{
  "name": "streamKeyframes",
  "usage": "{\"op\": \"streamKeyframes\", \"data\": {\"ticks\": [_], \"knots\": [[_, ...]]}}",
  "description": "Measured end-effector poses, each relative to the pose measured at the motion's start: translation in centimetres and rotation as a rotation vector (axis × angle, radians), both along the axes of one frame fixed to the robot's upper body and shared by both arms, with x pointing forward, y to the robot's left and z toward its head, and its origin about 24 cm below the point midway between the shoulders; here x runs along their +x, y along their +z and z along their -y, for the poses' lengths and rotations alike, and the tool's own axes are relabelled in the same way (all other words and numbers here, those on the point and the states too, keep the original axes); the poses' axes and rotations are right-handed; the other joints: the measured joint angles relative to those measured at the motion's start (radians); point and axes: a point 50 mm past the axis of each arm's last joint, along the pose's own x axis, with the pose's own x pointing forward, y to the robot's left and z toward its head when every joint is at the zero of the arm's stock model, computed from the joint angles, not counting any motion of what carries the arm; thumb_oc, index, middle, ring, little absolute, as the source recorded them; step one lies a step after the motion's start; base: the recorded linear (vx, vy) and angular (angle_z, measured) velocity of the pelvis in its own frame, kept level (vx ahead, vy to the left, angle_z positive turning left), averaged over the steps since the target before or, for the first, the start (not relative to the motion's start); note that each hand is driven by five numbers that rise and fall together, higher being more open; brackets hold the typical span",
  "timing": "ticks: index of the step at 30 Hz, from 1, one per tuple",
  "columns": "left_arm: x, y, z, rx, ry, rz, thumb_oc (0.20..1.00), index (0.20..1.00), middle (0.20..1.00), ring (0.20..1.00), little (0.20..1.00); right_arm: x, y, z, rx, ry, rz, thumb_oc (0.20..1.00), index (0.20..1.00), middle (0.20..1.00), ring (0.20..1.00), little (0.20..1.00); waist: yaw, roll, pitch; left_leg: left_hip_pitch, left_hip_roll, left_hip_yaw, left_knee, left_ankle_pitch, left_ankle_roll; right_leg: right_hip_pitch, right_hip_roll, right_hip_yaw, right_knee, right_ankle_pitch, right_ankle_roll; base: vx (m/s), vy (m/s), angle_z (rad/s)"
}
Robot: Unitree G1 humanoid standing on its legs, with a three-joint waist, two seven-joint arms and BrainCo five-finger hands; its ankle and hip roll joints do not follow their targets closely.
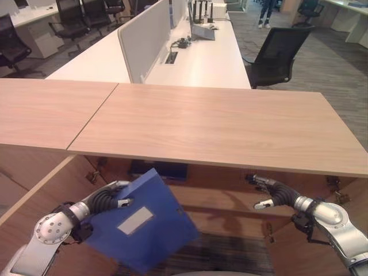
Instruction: Put the empty folder in the office cabinet
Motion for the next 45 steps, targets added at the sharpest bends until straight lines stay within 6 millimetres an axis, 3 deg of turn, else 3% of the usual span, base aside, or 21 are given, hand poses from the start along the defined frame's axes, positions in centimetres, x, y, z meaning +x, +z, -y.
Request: {"op": "streamKeyframes", "data": {"ticks": [7,10,16,27,38,45], "knots": [[1.2,1.6,2.7,-0.133,-0.005,0.155,0.2,0.2,0.2,0.2,0.2,-0.4,-3.5,-5.3,0.076,0.091,-0.075,1.0,1.0,1.0,1.0,1.0,0.006,0.003,0.003,-0.003,0.001,0.001,0.0,0.0,0.0,-0.003,0.001,0.001,0.0,0.001,0.001,0.0,-0.001,-0.01],[1.4,1.9,3.4,-0.163,-0.005,0.192,0.2,0.2,0.2,0.2,0.2,0.1,-4.1,-7.0,0.093,0.117,-0.082,1.0,1.0,1.0,1.0,1.0,0.004,0.001,0.005,-0.003,0.0,0.001,0.0,0.0,0.0,-0.004,0.0,0.001,0.0,0.001,0.001,0.0,0.0,0.0],[1.7,3.6,4.9,-0.162,-0.082,0.258,0.2,0.2,0.2,0.2,0.2,1.4,-3.6,-7.0,0.081,0.083,-0.036,1.0,1.0,1.0,1.0,1.0,0.021,0.005,0.018,-0.002,0.0,0.001,0.0,0.0,0.0,-0.003,0.0,0.001,0.0,0.001,0.001,0.0,0.0,0.0],[2.3,3.8,6.3,-0.162,-0.16,0.265,0.2,0.2,0.2,0.2,0.2,3.3,-2.0,-8.2,0.082,0.097,0.055,1.0,1.0,1.0,1.0,1.0,0.026,0.009,0.021,0.002,0.0,0.001,0.001,0.0,0.0,0.001,0.001,0.001,0.0,0.001,0.001,0.0,0.0,0.0],[2.6,3.8,6.9,-0.164,-0.176,0.27,0.2,0.2,0.2,0.2,0.2,3.2,-2.3,-10.9,0.086,0.193,0.047,1.0,1.0,1.0,1.0,1.0,0.026,0.006,0.023,0.01,0.0,0.001,0.001,0.0,0.0,0.009,0.0,0.001,0.0,0.001,0.001,0.0,0.0,0.0],[3.5,4.0,7.2,-0.108,-0.196,0.285,0.2,0.2,0.2,0.2,0.2,3.7,-3.2,-11.5,0.066,0.2,0.008,1.0,1.0,1.0,1.0,1.0,0.027,0.005,0.023,0.01,0.0,0.001,0.001,0.001,-0.001,0.01,0.001,0.001,0.0,0.002,0.0,0.0,0.0,0.0]]}}
